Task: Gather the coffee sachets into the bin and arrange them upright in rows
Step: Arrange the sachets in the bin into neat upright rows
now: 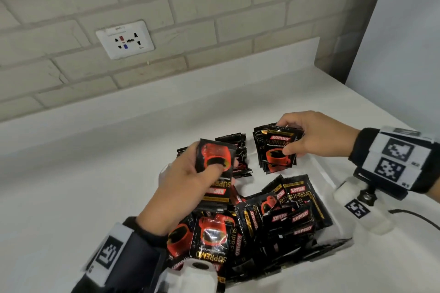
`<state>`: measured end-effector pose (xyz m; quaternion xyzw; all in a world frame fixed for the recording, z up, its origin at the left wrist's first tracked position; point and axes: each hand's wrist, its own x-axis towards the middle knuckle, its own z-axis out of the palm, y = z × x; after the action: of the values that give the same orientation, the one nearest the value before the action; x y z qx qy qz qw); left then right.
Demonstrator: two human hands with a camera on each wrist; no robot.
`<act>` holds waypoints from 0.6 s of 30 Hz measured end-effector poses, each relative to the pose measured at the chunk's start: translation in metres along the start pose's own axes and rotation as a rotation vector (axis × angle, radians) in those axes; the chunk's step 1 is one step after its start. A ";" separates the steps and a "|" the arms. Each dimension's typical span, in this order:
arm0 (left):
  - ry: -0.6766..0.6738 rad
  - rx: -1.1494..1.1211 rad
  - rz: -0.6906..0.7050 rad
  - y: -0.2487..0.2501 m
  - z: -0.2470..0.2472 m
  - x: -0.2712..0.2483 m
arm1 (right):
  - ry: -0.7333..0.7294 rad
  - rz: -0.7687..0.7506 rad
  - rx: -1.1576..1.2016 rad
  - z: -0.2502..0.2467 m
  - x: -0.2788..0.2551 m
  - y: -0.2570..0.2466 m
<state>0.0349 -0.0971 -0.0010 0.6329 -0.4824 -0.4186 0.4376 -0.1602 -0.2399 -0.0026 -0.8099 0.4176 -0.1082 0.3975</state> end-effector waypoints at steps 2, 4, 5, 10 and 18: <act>-0.015 0.049 0.013 0.003 0.006 0.001 | -0.026 -0.018 0.087 0.000 -0.002 -0.006; -0.041 0.068 0.024 0.007 0.012 0.004 | -0.043 -0.044 0.171 0.000 -0.004 -0.012; -0.054 0.087 0.030 0.009 0.015 0.005 | -0.050 -0.056 0.211 0.000 -0.005 -0.014; -0.132 0.160 0.038 0.014 0.028 0.008 | -0.115 -0.097 0.328 0.005 -0.012 -0.021; -0.231 0.278 0.091 0.011 0.028 0.007 | -0.145 -0.224 0.074 -0.012 -0.024 -0.031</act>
<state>0.0072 -0.1102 0.0013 0.6125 -0.6107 -0.3975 0.3063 -0.1635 -0.2180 0.0316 -0.8419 0.2904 -0.1088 0.4417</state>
